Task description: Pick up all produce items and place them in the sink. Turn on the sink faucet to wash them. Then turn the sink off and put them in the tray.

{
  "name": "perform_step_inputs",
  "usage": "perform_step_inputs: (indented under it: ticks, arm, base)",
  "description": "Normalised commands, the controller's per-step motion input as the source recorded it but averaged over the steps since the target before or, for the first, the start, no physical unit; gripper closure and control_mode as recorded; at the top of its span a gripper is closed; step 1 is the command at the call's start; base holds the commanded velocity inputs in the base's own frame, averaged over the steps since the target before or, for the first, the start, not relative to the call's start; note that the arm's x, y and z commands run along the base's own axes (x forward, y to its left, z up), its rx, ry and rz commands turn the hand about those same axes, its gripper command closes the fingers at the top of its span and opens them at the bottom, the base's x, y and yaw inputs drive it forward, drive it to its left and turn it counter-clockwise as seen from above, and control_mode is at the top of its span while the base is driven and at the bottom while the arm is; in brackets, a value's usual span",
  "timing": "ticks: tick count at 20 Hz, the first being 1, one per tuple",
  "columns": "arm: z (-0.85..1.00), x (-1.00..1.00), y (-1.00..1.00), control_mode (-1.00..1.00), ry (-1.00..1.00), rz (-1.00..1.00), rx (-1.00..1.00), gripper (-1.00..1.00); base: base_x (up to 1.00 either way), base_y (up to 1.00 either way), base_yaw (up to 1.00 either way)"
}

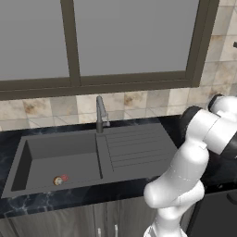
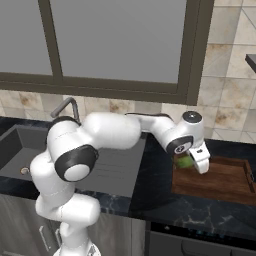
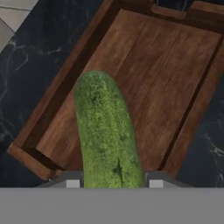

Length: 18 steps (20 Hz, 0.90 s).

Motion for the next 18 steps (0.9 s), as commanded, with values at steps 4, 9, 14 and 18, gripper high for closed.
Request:
perform_step_inputs:
  ticks: [4, 9, 14, 18]
  arm:
    - [-0.32, 0.06, -0.19, -1.00, 0.00, -0.07, 0.00, 1.00]
    - [-0.24, 0.05, -0.11, -1.00, 0.00, -0.04, 0.01, 1.00]
    - [-0.26, 0.00, -0.03, -1.00, 0.00, 0.00, 0.03, 1.00]
    - [-0.25, 0.00, -0.03, -1.00, 0.00, 0.00, 0.02, 1.00]
  base:
    - [0.00, 0.00, 0.00]
    - [0.00, 0.00, 0.00]
    - [0.00, 0.00, 0.00]
    - [0.00, 0.00, 0.00]
